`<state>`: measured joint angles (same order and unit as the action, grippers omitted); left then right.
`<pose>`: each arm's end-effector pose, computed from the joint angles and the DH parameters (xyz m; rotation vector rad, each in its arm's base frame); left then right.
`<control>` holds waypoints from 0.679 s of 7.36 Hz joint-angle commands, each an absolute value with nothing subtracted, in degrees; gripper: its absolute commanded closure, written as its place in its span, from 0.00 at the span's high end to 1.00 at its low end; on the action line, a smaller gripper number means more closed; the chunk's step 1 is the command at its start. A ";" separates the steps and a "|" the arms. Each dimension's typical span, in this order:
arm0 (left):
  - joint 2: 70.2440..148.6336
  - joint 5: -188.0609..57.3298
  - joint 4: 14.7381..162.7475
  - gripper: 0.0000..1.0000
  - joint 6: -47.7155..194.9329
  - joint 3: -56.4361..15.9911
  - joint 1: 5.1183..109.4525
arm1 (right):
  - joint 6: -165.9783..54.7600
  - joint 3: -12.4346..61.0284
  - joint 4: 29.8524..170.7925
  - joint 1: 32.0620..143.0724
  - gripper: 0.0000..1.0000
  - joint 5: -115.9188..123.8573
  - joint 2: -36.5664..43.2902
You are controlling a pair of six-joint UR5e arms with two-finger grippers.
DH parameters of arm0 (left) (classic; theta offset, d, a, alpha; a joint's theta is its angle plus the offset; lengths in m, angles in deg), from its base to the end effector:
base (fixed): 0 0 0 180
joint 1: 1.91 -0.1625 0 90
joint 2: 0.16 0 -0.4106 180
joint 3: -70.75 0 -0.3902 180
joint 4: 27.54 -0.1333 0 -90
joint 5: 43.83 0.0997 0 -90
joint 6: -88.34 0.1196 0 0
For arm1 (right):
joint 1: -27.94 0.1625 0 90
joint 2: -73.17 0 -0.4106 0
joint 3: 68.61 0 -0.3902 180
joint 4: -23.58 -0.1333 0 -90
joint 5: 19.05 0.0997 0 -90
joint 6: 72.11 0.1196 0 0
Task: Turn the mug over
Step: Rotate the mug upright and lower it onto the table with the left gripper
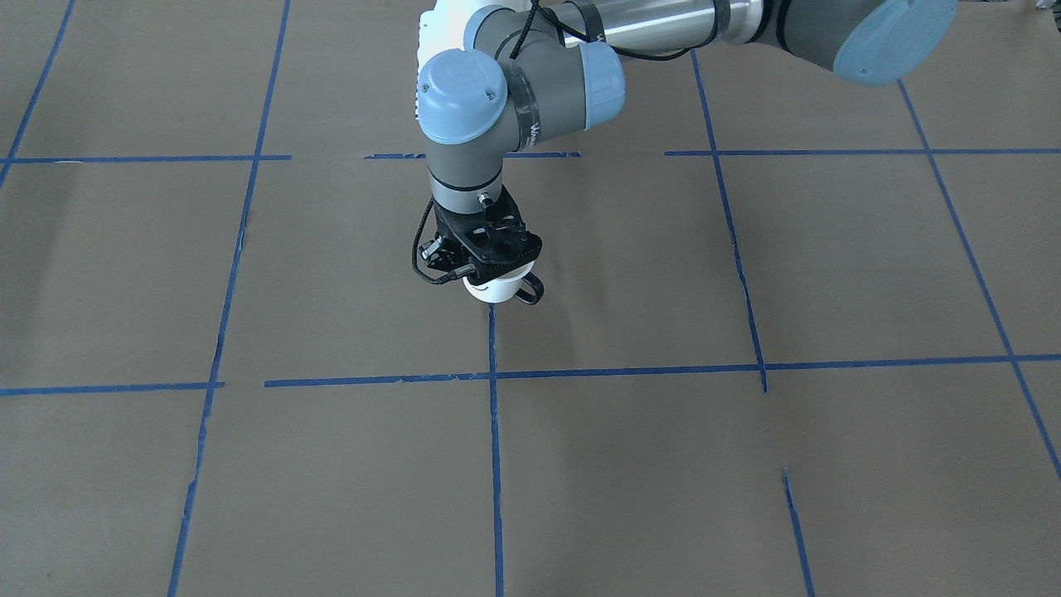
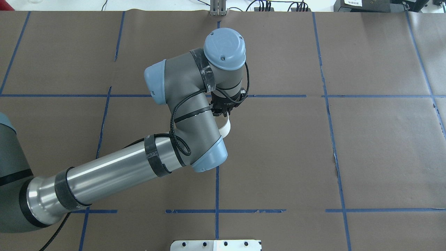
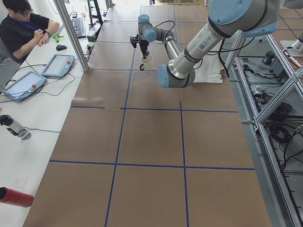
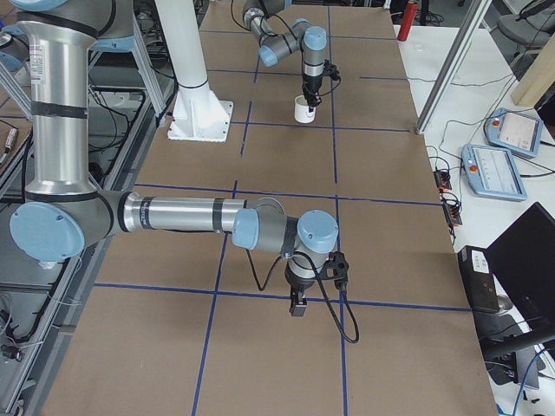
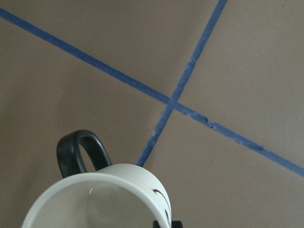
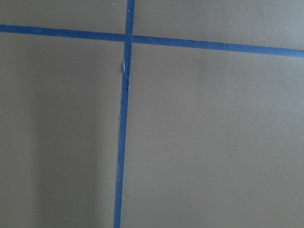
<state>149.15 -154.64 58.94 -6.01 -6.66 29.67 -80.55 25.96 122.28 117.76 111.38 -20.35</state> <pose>0.6083 -0.4805 0.1012 -0.1619 0.8128 -0.4544 0.0543 -0.4518 0.6687 -0.0769 -0.7122 -0.0969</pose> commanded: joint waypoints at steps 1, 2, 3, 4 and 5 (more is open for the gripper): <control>148.99 -154.75 58.68 0.00 -5.88 -5.46 27.98 | -80.55 25.96 122.28 117.76 1.00 111.38 -20.35; 149.08 -154.75 58.86 0.00 -5.88 -5.28 27.89 | -80.55 25.96 122.28 117.76 1.00 111.38 -20.35; 149.34 -154.58 59.12 0.00 -5.88 -5.28 27.88 | -80.55 25.96 122.28 117.76 1.00 111.38 -20.35; 149.35 -154.40 59.38 0.00 -6.14 -5.28 27.88 | -80.55 25.96 122.28 117.76 1.00 111.38 -20.35; 149.26 -154.31 60.00 0.00 -6.49 -5.19 27.88 | -80.55 26.05 122.28 117.76 1.00 111.38 -20.35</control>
<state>149.28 -154.46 59.40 -6.13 -5.28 27.92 -80.55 25.97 122.28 117.76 111.38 -20.35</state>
